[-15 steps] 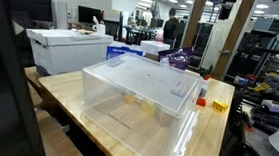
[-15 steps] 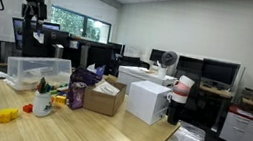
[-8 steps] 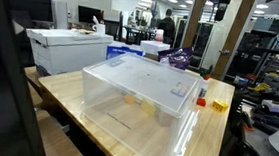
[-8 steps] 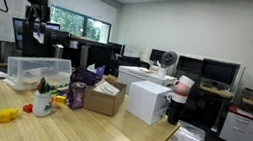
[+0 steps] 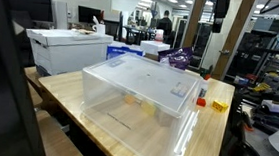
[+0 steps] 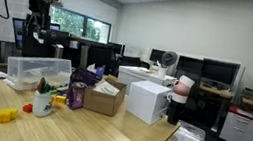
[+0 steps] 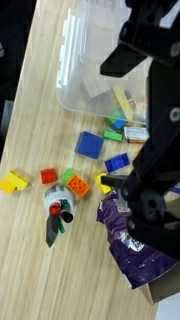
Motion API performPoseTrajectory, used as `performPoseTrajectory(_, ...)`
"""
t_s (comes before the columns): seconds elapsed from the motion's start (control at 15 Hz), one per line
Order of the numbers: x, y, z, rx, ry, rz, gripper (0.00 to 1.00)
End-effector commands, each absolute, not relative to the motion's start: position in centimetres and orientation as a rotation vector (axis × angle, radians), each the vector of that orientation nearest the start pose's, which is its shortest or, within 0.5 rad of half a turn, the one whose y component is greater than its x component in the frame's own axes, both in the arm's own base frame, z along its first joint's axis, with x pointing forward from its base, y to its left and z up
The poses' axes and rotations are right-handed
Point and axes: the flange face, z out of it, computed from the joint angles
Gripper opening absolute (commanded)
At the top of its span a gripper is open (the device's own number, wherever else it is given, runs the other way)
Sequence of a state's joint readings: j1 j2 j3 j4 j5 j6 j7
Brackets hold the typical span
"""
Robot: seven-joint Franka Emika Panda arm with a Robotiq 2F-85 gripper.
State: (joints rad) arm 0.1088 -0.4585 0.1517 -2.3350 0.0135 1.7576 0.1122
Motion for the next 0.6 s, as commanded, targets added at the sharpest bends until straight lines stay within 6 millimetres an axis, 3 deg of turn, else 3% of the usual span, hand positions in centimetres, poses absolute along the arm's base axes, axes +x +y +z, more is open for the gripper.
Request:
performPoseTrajectory(0.0, 40.3, 11.2, 48.6, -3.234, -0.205, 0.110, 1.00)
performPoseTrajectory(0.53, 42.2, 10.4, 47.0, -3.160, -0.161, 0.024, 1.00)
